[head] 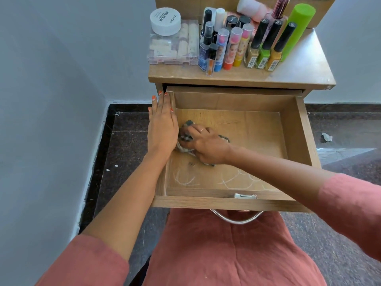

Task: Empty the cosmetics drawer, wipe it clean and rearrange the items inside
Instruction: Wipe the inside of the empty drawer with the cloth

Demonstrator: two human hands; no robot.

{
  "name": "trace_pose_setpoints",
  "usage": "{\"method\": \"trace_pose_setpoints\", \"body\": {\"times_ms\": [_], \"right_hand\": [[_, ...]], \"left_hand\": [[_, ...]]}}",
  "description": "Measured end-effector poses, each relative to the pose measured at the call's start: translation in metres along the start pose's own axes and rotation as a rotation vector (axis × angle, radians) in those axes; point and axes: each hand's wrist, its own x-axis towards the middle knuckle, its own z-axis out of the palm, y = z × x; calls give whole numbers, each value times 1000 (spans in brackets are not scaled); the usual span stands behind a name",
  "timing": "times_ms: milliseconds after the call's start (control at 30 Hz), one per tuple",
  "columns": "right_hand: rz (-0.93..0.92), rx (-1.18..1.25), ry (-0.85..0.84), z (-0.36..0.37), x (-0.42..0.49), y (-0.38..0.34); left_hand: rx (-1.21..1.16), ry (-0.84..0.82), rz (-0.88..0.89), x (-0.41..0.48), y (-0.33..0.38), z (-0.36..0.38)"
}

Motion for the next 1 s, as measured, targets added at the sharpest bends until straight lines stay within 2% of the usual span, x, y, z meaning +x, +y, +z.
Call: {"method": "trace_pose_setpoints", "body": {"times_ms": [200,367,600,767,1000], "right_hand": [[-215,69,-157,9,-19,-16],[-357,106,-198,10,-19,-22],[-394,193,-179,9,-24,-19],[-370,207,-228,10,-47,4],[-376,205,-169,18,-52,7]], "left_hand": [[0,18,3,0,0,2],[11,31,13,0,-1,2],[41,32,7,-2,-1,1],[32,29,1,-2,0,1],[3,20,-14,-1,1,3]]}}
